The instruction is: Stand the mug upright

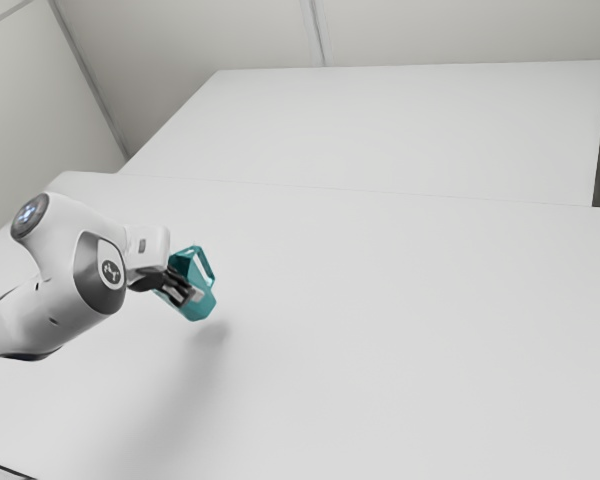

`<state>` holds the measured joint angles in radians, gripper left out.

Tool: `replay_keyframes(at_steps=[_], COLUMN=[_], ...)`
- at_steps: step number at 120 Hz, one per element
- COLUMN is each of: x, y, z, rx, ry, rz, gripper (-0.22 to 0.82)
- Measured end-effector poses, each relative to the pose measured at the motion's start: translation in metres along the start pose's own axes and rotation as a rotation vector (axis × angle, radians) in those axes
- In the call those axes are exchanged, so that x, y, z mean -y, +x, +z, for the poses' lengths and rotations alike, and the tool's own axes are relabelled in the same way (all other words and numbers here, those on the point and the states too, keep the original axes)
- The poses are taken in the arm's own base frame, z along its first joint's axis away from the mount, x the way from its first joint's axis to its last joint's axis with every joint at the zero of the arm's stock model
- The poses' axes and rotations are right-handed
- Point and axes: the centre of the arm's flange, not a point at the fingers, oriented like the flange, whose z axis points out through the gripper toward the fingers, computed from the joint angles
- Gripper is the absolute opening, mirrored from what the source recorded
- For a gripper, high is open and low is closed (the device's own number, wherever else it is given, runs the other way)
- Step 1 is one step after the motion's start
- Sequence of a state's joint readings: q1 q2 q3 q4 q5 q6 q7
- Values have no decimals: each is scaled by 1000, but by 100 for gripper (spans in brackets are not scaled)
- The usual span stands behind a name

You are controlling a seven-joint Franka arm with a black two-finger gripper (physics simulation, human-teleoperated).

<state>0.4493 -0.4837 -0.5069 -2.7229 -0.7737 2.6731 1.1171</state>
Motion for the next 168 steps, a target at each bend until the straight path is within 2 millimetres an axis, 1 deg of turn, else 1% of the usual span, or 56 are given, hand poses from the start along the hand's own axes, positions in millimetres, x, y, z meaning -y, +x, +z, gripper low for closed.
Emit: replay_keyframes(at_steps=[21,44,55,77,91,116,138,168], x=[-2,-6,-4,2,3,5,5,6], y=[-9,-13,-12,-13,-15,-15,-14,-11], z=[18,39,45,51,57,61,61,59], rx=[38,68,75,86,94,97,97,95], ry=[-53,-90,-91,-80,-84,-81,-80,-77], rz=[-2,14,28,55,66,80,89,104], gripper=[-16,-16,-16,-16,-16,-16,-7,2])
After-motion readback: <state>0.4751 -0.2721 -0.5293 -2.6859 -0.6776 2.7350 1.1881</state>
